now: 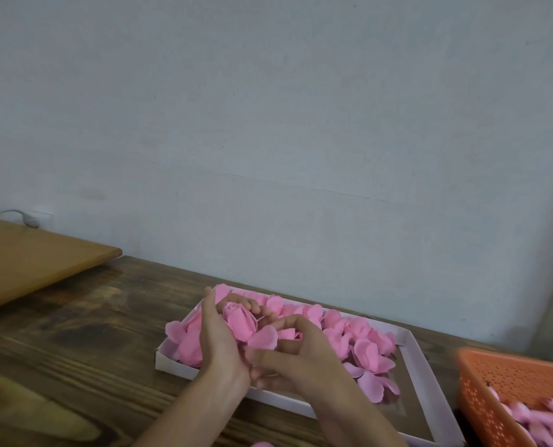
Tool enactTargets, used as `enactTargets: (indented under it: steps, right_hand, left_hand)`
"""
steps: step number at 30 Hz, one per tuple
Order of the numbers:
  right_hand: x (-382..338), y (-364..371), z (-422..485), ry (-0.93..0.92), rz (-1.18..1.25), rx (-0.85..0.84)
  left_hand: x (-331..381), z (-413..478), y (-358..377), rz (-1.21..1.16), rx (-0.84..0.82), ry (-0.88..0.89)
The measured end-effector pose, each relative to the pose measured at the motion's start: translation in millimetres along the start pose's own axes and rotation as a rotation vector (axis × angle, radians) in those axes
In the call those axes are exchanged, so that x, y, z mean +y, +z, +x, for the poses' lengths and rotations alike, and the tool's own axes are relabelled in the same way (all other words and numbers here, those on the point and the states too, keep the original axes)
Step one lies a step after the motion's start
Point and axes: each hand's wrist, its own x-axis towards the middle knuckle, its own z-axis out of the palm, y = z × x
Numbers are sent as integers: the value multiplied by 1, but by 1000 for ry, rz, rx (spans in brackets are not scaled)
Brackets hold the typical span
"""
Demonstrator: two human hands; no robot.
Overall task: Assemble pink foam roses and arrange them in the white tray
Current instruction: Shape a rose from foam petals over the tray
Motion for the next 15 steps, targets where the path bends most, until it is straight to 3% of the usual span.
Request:
enactTargets:
  steps: [3, 7, 15]
  right_hand:
    - [-1, -5, 1, -59, -69, 52]
    - [-3, -18, 6, -403, -681, 140]
    - [3, -36, 15, -732, -1209, -48]
  left_hand:
    - [3, 2, 1, -22, 66, -29]
    - [9, -2, 3, -59, 182, -57]
    - [8, 6, 0, -45, 213, -138]
